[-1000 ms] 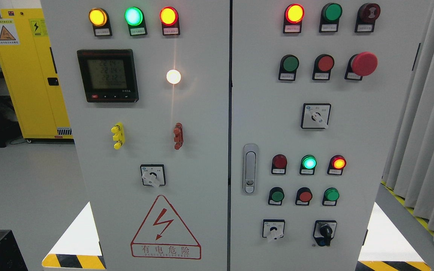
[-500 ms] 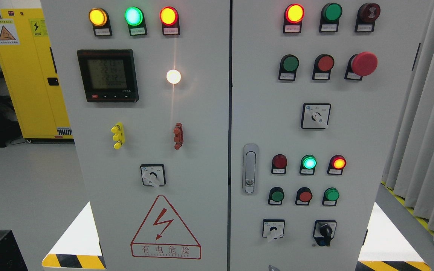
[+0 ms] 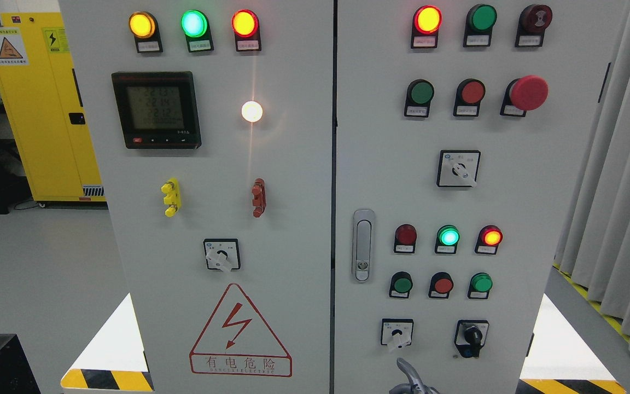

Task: Press green start button
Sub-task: 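Raise the right hand toward the lowest green push button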

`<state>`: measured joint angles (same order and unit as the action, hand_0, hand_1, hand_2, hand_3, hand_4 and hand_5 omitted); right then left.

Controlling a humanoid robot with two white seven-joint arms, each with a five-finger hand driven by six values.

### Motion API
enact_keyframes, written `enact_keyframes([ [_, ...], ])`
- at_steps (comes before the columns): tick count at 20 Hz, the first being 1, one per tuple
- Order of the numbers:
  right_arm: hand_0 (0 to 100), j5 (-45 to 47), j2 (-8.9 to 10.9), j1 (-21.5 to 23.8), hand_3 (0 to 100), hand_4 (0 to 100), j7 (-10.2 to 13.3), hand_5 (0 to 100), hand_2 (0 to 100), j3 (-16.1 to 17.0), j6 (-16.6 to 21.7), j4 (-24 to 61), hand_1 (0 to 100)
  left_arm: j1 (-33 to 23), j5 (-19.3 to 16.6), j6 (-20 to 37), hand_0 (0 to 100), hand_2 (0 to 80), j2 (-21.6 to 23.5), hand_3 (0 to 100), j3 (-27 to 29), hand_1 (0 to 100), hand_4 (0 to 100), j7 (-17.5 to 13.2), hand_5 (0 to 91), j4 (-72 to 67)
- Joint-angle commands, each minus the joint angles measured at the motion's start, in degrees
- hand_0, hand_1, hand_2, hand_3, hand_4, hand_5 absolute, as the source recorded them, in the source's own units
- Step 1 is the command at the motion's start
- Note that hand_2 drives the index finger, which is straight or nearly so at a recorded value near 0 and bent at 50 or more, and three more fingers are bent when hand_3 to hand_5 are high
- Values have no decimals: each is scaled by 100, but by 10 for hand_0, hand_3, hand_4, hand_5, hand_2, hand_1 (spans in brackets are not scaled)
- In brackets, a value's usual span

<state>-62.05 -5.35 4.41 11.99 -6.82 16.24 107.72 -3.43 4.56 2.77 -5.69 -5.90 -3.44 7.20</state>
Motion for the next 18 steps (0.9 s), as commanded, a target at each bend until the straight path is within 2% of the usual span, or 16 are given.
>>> enact_keyframes([
  [1, 558, -879, 16, -625, 922, 978, -39, 1000, 0, 340, -226, -75, 870, 0, 1, -5, 120, 0, -2, 0, 1, 556, 0, 2, 0, 1],
  [5, 598, -888, 43, -1038, 939, 989, -56, 1000, 0, 348, -411, -338, 879, 0, 1, -5, 120, 0, -2, 0, 1, 556, 0, 2, 0, 1],
  [9, 626, -888, 34, -1364, 947, 995, -65, 1000, 0, 340, -429, -664, 892, 0, 1, -5, 120, 0, -2, 0, 1, 556, 0, 2, 0, 1],
  [18, 673, -888, 43, -1505, 946, 993, -127, 1000, 0, 296, -508, -1015, 901, 0, -8, -5, 120, 0, -2, 0, 1, 556, 0, 2, 0, 0],
])
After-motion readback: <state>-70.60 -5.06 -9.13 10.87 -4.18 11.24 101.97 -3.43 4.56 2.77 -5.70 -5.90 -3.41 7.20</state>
